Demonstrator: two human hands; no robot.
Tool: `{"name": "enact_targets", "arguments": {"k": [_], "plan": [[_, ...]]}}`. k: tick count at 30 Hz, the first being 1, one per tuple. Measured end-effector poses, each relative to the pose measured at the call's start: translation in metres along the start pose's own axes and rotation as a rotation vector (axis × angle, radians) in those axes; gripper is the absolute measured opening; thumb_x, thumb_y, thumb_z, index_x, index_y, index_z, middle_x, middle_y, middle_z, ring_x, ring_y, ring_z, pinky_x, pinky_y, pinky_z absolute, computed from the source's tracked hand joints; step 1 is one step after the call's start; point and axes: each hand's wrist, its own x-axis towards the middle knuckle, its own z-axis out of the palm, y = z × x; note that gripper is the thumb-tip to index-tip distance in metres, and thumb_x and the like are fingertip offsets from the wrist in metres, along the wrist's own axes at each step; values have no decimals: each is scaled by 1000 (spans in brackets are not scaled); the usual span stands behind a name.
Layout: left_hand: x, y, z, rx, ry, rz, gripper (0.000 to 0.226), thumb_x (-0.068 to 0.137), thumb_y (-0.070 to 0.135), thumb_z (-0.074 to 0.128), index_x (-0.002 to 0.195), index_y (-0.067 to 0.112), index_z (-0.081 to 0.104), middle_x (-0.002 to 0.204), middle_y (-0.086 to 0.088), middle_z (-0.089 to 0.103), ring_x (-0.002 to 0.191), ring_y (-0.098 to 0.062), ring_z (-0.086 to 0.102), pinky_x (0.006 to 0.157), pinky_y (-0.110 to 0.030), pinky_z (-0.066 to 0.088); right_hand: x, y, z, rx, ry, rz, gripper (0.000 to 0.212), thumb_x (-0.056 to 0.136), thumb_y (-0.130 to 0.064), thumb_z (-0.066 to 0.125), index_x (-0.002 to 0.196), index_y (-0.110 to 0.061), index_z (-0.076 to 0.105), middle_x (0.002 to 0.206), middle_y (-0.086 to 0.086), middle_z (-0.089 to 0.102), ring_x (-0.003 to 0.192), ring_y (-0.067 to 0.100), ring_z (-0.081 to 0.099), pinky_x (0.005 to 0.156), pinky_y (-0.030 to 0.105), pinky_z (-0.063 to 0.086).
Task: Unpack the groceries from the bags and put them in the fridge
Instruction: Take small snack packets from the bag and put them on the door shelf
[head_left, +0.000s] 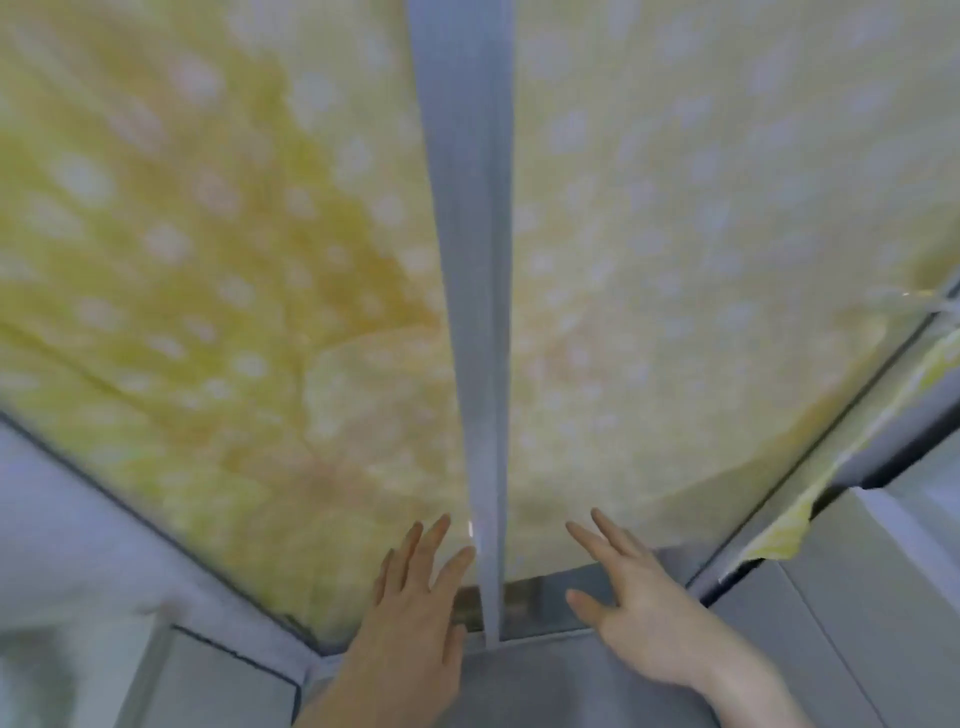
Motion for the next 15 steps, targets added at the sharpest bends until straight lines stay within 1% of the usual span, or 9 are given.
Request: {"name": "enact_targets", "arguments": {"k": [2,4,7,10,11,13,14,15], "plan": [[-30,-40,-2,-20,36,-97,68,104,37,44,160,40,6,163,15,-34,154,-20,-27,126,-42,-4,8,-42,18,-46,-79,-71,72,104,-48,51,162,-46,8,168,-21,-16,158,15,-14,129,40,5],[-57,-74,-6,-31,69,-186,69,104,36,45,160,39,6,164,14,-32,154,-22,-26,126,-42,-4,16,-80,38,-106,-110,-148,71,105,-46,51,162,-44,9,169,-18,-14,159,16,-11,129,37,7],[-96,-112,-16,-18,135,-308,69,103,35,46,160,40,8,164,15,-29,155,-22,-23,126,-41,-2,28,-132,69,-199,-135,-268,71,104,-48,50,162,-44,9,169,-19,-12,159,16,-8,129,35,9],[-131,-144,-23,-64,196,-430,69,101,34,45,160,39,9,163,16,-27,155,-22,-22,126,-41,-1,41,-177,94,-251,-211,-375,70,103,-47,51,161,-46,11,168,-22,-12,159,14,-9,129,36,11],[-142,-153,-25,-93,229,-467,69,99,33,45,160,39,12,164,14,-24,156,-22,-20,127,-41,0,45,-192,100,-277,-242,-409,70,103,-48,51,161,-46,10,168,-23,-12,159,14,-9,128,37,12],[-165,-169,-26,-97,305,-513,71,89,31,51,157,35,29,169,8,-5,157,-23,-7,127,-47,12,57,-219,114,-333,-308,-465,71,103,-49,50,160,-48,8,167,-25,-14,159,15,-9,128,39,16],[-176,-177,-26,-112,340,-550,73,84,32,53,155,33,36,169,5,3,156,-23,-2,126,-47,16,64,-232,120,-368,-335,-493,71,103,-50,50,160,-48,8,167,-25,-14,159,15,-9,128,39,16],[-187,-184,-23,-133,348,-593,74,83,32,53,155,33,35,170,4,4,155,-22,-3,125,-43,12,70,-244,127,-408,-354,-528,71,103,-50,49,161,-47,7,167,-24,-15,159,16,-8,128,39,16]]}}
